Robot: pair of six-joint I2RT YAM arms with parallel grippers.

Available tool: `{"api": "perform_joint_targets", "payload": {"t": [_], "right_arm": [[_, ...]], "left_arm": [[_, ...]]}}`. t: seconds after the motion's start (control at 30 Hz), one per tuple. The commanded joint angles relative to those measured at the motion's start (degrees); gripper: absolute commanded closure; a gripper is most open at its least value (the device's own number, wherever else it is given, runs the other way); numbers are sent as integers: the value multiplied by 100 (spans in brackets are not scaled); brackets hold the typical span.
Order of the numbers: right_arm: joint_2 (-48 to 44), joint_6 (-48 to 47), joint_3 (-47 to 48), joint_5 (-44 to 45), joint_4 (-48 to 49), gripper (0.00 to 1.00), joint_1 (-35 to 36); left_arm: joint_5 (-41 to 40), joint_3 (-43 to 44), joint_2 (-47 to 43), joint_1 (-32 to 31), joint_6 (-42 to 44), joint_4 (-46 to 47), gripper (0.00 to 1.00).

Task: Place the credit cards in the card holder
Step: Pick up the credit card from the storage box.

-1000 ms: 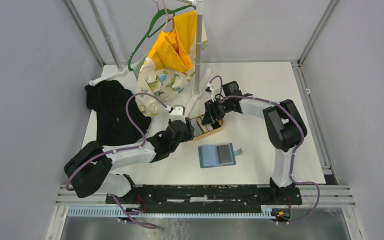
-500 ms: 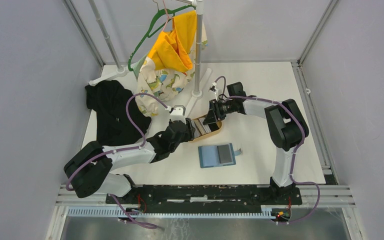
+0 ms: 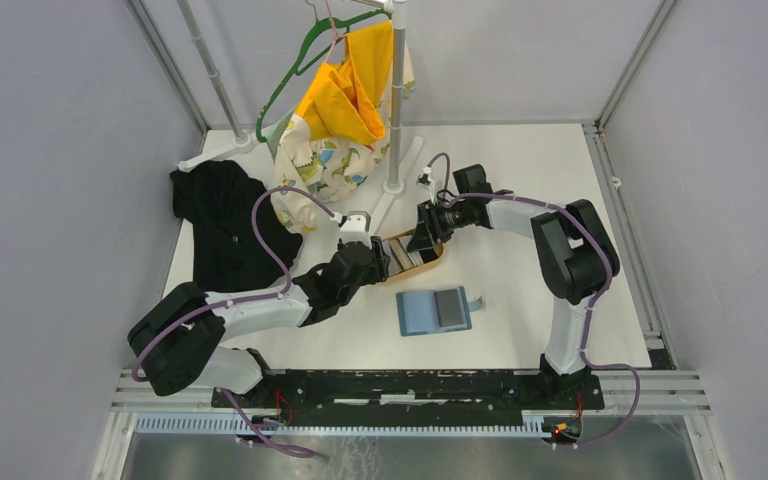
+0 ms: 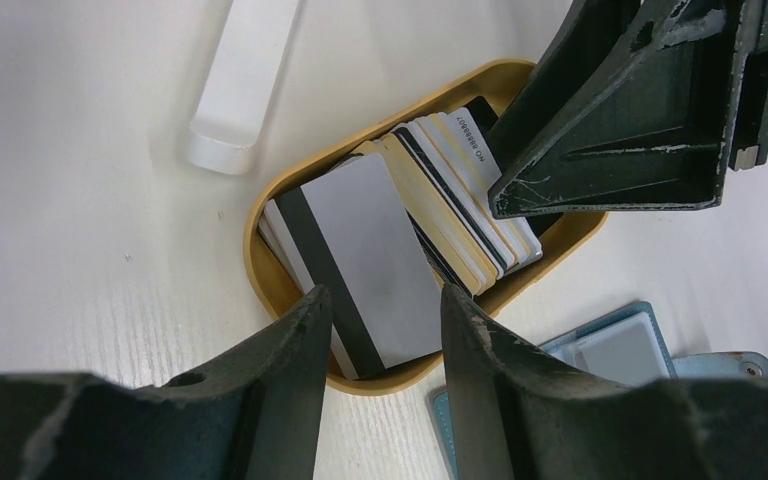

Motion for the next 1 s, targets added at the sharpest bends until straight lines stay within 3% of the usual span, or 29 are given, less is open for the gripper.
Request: {"api": "perform_joint_targets", "payload": {"t": [0.0, 0.13, 0.2, 0.37, 0.97], "right_arm": [[-495, -514, 154, 528, -165, 46, -14], [-833, -969, 9, 823, -58, 44, -13], [-882, -976, -101, 558, 88, 44, -12], [-552, -691, -88, 212, 142, 44, 32], [-106, -299, 49, 499, -26, 44, 198]], "left_arm": [[-16, -19, -137, 28, -122, 293, 49], [-8, -20, -142, 28, -114, 301, 49], [-8, -18, -140, 27, -114, 302, 49], [-8, -39, -155, 24, -113, 315, 49], [-25, -89, -202, 30, -131, 355, 50]]}}
